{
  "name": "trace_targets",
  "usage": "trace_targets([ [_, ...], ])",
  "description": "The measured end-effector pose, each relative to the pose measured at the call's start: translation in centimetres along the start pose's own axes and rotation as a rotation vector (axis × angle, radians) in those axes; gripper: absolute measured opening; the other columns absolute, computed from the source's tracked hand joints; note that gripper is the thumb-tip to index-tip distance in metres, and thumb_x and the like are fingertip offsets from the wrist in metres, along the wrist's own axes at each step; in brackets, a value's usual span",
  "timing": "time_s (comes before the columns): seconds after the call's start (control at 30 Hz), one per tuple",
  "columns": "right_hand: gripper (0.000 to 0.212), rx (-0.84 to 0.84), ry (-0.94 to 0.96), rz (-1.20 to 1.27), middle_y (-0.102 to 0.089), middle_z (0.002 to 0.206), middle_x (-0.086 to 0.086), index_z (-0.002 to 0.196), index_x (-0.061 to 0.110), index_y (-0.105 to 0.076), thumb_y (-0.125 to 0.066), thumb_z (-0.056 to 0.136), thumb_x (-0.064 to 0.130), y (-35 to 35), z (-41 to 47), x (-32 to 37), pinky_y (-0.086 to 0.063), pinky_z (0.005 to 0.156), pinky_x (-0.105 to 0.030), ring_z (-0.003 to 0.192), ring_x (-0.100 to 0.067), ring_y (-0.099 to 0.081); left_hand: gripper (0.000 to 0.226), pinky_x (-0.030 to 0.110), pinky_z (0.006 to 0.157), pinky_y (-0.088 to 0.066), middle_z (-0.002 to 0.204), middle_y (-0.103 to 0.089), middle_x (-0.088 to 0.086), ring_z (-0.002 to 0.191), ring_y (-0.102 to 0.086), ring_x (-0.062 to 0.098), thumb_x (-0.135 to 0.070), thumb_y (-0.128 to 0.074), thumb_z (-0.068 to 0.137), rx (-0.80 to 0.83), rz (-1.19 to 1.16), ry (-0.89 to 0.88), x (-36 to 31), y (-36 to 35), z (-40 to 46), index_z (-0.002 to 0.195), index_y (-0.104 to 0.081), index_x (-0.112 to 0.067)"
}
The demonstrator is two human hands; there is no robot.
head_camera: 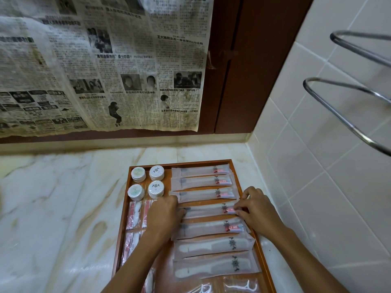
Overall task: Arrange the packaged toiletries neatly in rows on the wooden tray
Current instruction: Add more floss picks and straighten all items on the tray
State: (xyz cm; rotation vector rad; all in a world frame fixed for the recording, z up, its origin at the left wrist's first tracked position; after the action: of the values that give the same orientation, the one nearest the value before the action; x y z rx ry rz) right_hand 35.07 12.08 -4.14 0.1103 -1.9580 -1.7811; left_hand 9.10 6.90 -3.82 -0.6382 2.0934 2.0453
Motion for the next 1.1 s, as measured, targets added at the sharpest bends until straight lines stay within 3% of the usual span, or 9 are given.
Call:
trace_targets([
  [0.23, 0.025, 0.010, -0.015, -0.024, -0.053, 0.115, 0.008, 0.112, 0.031, -0.072, -0.064, 0.090, 0.041, -0.1, 0.3, -0.1, -0.041, 0.085, -0.016, 0.103, -0.007, -0.045, 0.020, 0.016, 0.062, -0.040, 0.092, -0.069, -0.001, 0.075, -0.061, 0.010, -0.038, -0.060, 0.091, -0.002, -0.002, 0.003, 0.0, 0.0, 0.1, 0.096, -0.066, -0.019],
  [0.33, 0.025, 0.017, -0.035, -0.015, -0.053, 0.121, 0.006, 0.110, 0.032, -0.073, -0.065, 0.089, 0.043, -0.1, 0.4, -0.3, -0.039, 0.085, -0.015, 0.106, -0.007, -0.046, 0.021, 0.017, 0.065, -0.046, 0.092, -0.069, -0.001, 0.076, -0.062, 0.011, -0.038, -0.060, 0.091, 0.007, -0.001, 0.001, 0.0, 0.0, 0.1, 0.098, -0.066, -0.019],
  [0.5, 0.027, 0.050, -0.055, 0.018, -0.047, 0.138, 0.004, 0.110, 0.032, -0.072, -0.064, 0.088, 0.046, -0.4, 0.4, -0.6, -0.041, 0.096, -0.023, 0.120, -0.012, -0.045, 0.022, 0.015, 0.063, -0.042, 0.091, -0.068, -0.003, 0.072, -0.059, 0.007, -0.039, -0.058, 0.093, 0.005, -0.007, 0.001, 0.1, 0.1, 0.0, 0.098, -0.066, -0.020],
  [0.67, 0.027, 0.070, -0.069, 0.059, -0.044, 0.143, 0.003, 0.111, 0.032, -0.072, -0.064, 0.089, 0.045, -0.3, 0.3, -0.7, -0.040, 0.100, -0.026, 0.125, -0.013, -0.042, 0.021, 0.014, 0.058, -0.036, 0.090, -0.068, -0.004, 0.070, -0.056, 0.005, -0.040, -0.058, 0.093, -0.001, 0.000, -0.007, 0.0, 0.3, -0.1, 0.097, -0.066, -0.021],
  [0.9, 0.021, -0.024, -0.130, 0.191, -0.039, 0.149, 0.002, 0.104, 0.029, -0.075, -0.071, 0.085, 0.037, 0.4, -0.9, -0.9, -0.034, 0.109, -0.036, 0.137, -0.016, -0.028, 0.017, 0.021, 0.058, -0.042, 0.087, -0.070, -0.001, 0.070, -0.059, 0.012, -0.034, -0.058, 0.090, -0.095, 0.012, -0.010, 0.3, 1.6, -1.3, 0.094, -0.065, -0.019],
  [1.0, 0.015, -0.050, -0.087, 0.233, -0.037, 0.150, 0.004, 0.098, 0.032, -0.077, -0.073, 0.084, 0.033, 0.0, -2.3, -0.4, -0.029, 0.108, -0.033, 0.139, -0.012, -0.022, 0.020, 0.020, 0.061, -0.043, 0.092, -0.072, -0.001, 0.079, -0.065, 0.014, -0.036, -0.061, 0.089, -0.093, -0.008, -0.010, 0.6, 1.5, -2.7, 0.101, -0.068, -0.021],
  [1.1, 0.019, -0.016, -0.047, 0.268, -0.034, 0.151, 0.008, 0.100, 0.035, -0.075, -0.073, 0.082, 0.042, -0.8, -3.4, 0.2, -0.025, 0.107, -0.029, 0.138, -0.008, -0.020, 0.022, 0.022, 0.059, -0.046, 0.089, -0.071, -0.004, 0.077, -0.064, 0.013, -0.039, -0.063, 0.083, -0.039, -0.047, -0.013, 0.7, 1.0, -3.9, 0.099, -0.068, -0.024],
])
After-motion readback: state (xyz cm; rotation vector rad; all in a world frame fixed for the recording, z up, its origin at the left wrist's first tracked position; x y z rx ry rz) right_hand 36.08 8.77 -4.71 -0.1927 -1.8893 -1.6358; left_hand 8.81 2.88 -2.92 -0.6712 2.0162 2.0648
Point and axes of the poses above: each hand's wrist, its own z-axis towards the middle knuckle, its own y-axis out of the back of the hand, x = y × z, the point moved 5 cm from there along z, towards the middle knuckle
